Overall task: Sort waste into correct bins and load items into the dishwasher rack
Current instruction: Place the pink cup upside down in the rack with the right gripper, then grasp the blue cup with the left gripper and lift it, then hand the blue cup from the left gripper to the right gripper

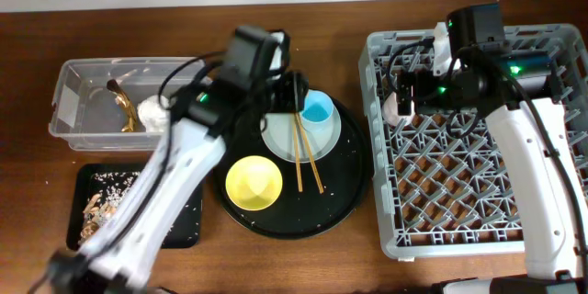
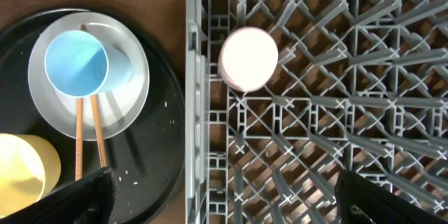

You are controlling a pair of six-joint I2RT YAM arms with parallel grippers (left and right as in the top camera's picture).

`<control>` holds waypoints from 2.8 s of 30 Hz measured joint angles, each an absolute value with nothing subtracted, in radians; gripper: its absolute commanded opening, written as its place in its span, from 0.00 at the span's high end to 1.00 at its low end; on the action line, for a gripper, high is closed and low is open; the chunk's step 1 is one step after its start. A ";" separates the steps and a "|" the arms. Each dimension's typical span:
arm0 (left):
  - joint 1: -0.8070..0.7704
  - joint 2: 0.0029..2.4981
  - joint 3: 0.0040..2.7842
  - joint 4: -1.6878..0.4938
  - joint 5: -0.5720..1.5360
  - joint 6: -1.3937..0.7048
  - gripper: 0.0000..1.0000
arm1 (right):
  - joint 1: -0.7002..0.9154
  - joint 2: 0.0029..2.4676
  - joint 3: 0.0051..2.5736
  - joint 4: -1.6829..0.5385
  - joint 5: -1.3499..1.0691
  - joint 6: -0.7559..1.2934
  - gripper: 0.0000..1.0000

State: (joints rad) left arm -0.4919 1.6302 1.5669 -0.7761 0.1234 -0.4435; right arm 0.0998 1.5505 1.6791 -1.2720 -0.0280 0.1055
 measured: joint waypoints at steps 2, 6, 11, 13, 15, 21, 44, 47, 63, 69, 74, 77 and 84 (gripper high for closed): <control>-0.492 1.750 1.576 -0.767 0.043 -0.432 0.48 | 0.099 1.551 1.679 -1.272 -0.028 0.105 0.02; -0.492 1.897 1.576 -0.722 -0.006 -0.430 0.53 | 0.100 1.551 1.679 -1.272 -0.028 0.106 0.01; -0.492 1.990 1.576 -0.676 0.012 -0.438 0.54 | 0.100 1.551 1.679 -1.272 -0.028 0.105 0.01; -0.496 2.013 1.576 -0.657 0.027 -0.438 0.55 | 0.100 1.551 1.679 -1.272 -0.028 0.105 0.02; -0.504 2.022 1.576 -0.649 0.035 -0.438 0.55 | 0.100 1.551 1.679 -1.272 -0.028 0.105 0.02; -0.557 2.032 1.576 -0.644 0.016 -0.442 0.69 | 0.100 1.551 1.679 -1.272 -0.028 0.105 0.02; -0.437 1.518 1.608 -0.915 0.262 -0.283 1.00 | 0.099 1.552 1.679 -1.246 -0.036 0.105 0.02; -0.273 1.502 1.607 -0.977 0.653 -0.146 1.00 | 0.100 1.553 1.679 -1.293 -0.088 0.090 0.02; -0.210 1.523 1.607 -0.884 1.380 0.072 1.00 | -0.034 1.273 1.679 -1.365 -1.097 -0.398 0.02; -0.299 1.524 1.607 -0.798 1.399 0.067 1.00 | 0.028 1.274 1.679 -1.399 -1.184 -0.471 0.02; -0.299 1.524 1.607 -0.796 1.403 0.063 1.00 | 0.149 1.283 1.679 -1.376 -1.180 -0.509 0.02; -0.299 1.525 1.607 -0.796 1.421 0.063 1.00 | 0.152 1.314 1.679 -1.371 -1.179 -0.516 0.01; -0.319 1.526 1.607 -0.796 1.443 0.060 1.00 | 0.159 1.357 1.679 -1.352 -1.203 -0.524 0.04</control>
